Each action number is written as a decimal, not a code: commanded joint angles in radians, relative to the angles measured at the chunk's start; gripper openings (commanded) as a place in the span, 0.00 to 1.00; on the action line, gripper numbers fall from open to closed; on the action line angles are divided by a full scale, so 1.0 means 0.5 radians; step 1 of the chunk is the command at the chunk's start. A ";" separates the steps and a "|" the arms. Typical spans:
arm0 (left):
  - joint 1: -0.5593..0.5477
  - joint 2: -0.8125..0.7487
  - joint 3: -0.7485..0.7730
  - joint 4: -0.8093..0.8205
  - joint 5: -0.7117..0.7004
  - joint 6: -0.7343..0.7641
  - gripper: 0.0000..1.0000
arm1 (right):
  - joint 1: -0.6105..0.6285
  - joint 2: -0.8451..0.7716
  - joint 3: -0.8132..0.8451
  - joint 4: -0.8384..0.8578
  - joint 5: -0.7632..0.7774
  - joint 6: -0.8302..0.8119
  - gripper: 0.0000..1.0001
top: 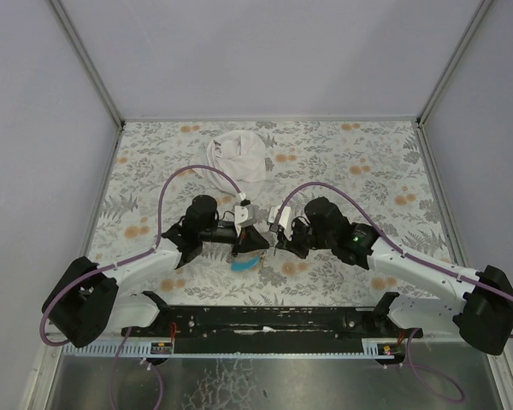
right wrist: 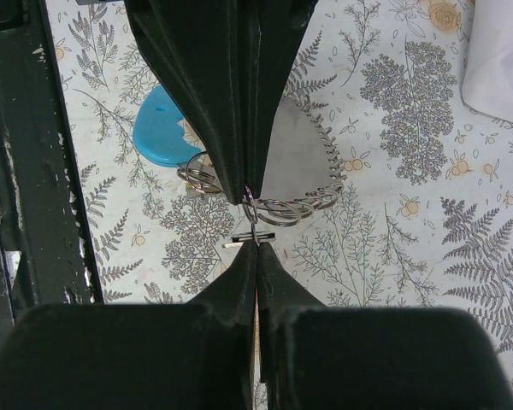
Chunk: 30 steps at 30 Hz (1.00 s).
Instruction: Put the keys on the keyring
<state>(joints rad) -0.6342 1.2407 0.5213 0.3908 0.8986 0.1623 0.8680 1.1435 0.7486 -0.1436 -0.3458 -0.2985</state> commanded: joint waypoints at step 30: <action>-0.081 0.077 0.118 0.004 0.002 0.102 0.00 | 0.001 0.010 0.096 0.260 -0.173 0.061 0.00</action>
<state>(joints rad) -0.6453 1.2648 0.5327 0.3862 0.9081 0.1738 0.8677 1.1568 0.7486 -0.1249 -0.3691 -0.2649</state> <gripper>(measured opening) 0.010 0.010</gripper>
